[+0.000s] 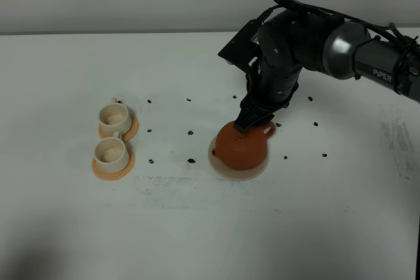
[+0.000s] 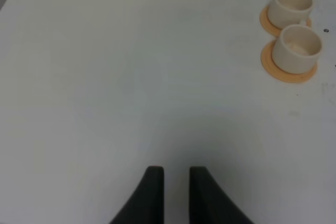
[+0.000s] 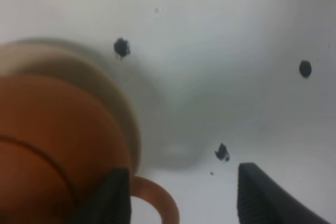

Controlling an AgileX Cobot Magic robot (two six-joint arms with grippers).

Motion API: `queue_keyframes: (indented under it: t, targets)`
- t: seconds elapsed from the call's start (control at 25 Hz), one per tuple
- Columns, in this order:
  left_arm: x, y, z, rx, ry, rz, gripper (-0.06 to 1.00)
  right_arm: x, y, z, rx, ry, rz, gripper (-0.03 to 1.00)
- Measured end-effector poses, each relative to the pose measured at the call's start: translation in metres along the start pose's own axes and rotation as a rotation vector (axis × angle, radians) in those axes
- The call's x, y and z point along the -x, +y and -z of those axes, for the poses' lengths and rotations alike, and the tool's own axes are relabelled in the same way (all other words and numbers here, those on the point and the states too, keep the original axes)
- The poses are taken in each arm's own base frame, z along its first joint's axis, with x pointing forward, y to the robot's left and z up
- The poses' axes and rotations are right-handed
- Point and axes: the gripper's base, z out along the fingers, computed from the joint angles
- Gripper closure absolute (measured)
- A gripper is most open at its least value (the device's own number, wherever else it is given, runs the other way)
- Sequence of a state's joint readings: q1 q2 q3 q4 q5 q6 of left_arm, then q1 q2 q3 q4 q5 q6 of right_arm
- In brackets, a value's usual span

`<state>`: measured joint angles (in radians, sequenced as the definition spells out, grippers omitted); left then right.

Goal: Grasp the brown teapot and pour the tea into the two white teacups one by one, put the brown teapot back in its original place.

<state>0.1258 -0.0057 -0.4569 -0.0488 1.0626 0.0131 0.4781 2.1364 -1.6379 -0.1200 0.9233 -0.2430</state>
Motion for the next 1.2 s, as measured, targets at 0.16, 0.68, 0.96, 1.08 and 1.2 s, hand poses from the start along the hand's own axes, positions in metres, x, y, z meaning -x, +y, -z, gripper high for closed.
queue_keyframes:
  t: [0.16,0.68,0.96,1.08,1.2]
  targets:
    - [0.0000,0.0000,0.0000,0.000,0.000,-0.001,0.83,-0.0003,-0.0002,0.0002,-0.002,0.003,0.002,0.52]
    - [0.0000,0.0000,0.0000,0.000,0.000,-0.001,0.83,-0.0042,0.0016,-0.0013,-0.011,-0.035,0.006,0.52]
    - [0.0000,0.0000,0.0000,0.000,0.000,-0.002,0.83,-0.0086,0.0048,0.0049,0.004,-0.072,-0.013,0.52]
    - [0.0000,0.0000,0.0000,0.000,0.000,-0.002,0.83,-0.0085,0.0051,0.0053,0.006,-0.077,-0.016,0.52]
    - [0.0000,0.0000,0.0000,0.000,0.000,-0.002,0.83,-0.0076,0.0051,0.0050,0.005,-0.090,-0.018,0.52]
